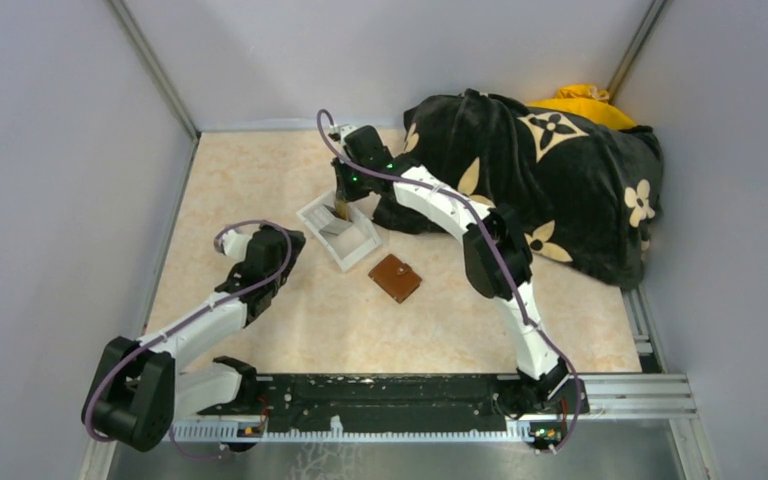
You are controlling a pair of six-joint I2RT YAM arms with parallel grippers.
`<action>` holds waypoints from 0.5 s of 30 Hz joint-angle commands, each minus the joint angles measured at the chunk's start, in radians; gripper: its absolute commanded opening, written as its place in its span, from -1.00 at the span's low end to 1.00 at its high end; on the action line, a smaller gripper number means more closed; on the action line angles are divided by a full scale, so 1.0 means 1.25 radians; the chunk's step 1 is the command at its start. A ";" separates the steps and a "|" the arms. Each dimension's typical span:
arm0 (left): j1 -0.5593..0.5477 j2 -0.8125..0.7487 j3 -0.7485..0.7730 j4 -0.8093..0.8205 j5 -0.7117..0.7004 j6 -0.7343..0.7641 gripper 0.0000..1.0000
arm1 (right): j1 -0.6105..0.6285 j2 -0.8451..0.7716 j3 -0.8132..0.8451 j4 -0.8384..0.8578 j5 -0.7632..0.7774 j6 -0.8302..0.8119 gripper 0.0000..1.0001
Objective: Put the credit cards into the card holder
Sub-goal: Pick up the credit card from the storage box.
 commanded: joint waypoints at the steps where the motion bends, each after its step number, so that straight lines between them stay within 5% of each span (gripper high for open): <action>1: 0.005 -0.026 0.030 -0.002 -0.011 0.041 0.96 | 0.016 -0.083 -0.005 -0.002 0.088 -0.060 -1.00; 10: 0.005 -0.041 0.090 0.066 0.065 0.219 0.96 | 0.017 -0.203 -0.117 0.018 0.191 -0.122 -1.00; 15: 0.006 -0.065 0.080 0.191 0.250 0.402 0.91 | 0.014 -0.335 -0.255 0.034 0.159 -0.117 -1.00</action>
